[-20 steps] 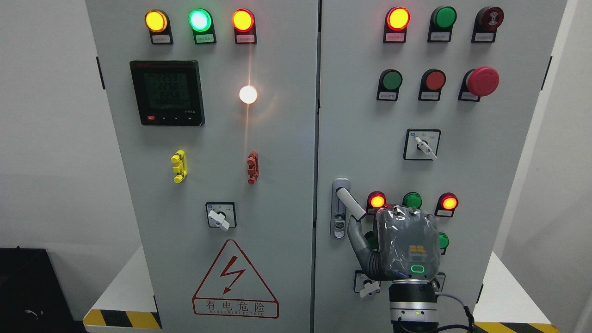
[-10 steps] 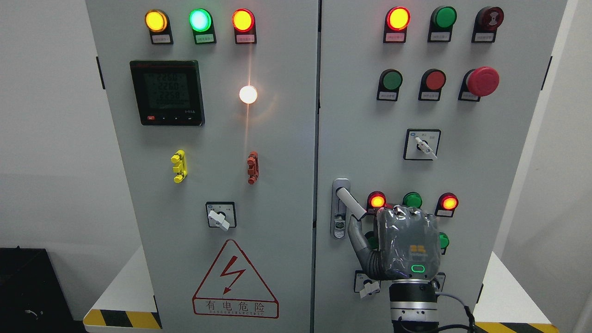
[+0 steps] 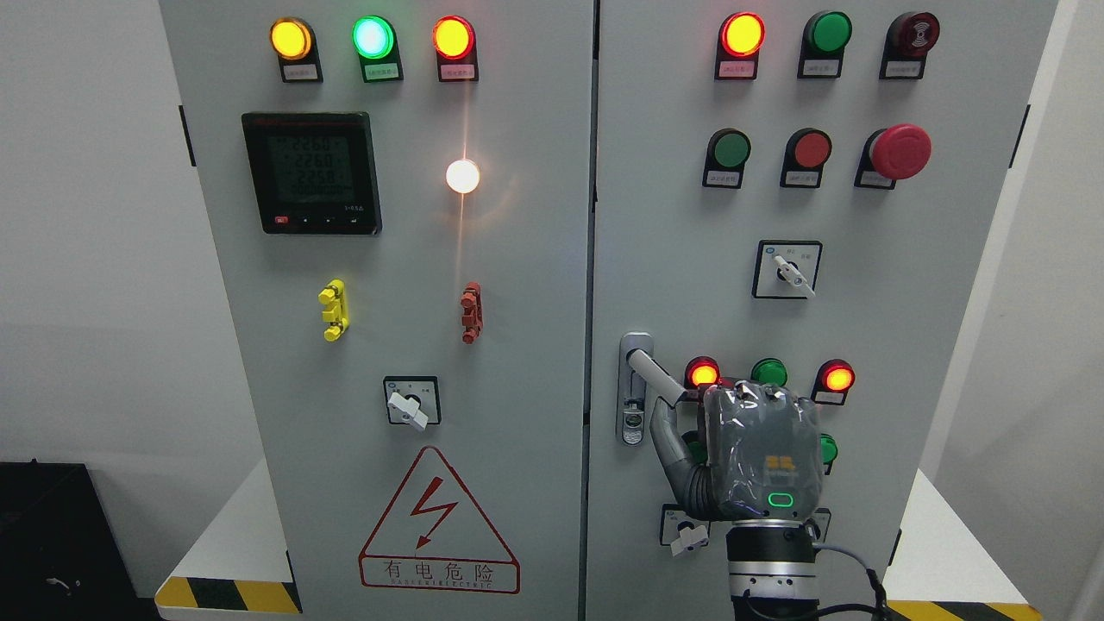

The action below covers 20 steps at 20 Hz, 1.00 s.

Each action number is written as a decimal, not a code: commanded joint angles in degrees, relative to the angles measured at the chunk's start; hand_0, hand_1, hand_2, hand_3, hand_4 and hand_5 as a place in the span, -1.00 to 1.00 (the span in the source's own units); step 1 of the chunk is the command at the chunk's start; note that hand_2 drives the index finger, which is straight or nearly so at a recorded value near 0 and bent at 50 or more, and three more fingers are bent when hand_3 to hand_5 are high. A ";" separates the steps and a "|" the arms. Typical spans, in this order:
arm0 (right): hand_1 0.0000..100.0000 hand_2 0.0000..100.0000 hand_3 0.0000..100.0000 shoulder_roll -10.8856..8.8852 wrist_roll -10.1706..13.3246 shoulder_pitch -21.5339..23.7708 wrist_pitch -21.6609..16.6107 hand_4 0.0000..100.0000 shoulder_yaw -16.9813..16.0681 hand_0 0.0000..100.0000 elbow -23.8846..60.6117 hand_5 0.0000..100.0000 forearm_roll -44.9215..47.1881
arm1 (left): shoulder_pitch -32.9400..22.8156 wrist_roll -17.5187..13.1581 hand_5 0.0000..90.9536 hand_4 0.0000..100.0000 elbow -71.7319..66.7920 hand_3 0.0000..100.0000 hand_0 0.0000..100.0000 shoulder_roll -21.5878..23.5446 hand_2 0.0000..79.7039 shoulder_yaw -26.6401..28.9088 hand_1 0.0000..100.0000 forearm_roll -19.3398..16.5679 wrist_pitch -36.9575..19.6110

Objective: Release door handle

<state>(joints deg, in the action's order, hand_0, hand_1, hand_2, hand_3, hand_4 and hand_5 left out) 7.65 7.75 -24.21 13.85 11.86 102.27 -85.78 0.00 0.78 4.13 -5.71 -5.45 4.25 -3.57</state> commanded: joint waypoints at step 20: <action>-0.43 1.00 1.00 -0.27 -0.01 -0.22 -0.05 1.00 -0.79 0.14 -0.06 1.00 -0.09 | -0.97 0.01 -1.00 -1.00 0.00 -1.00 -0.76 0.00 -1.00 0.00 0.11 0.06 -0.04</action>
<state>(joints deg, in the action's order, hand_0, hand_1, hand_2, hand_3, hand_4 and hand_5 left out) 7.46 7.86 -24.45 13.78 11.71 102.25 -85.85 0.00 0.78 4.13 -5.71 -5.45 4.25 -3.57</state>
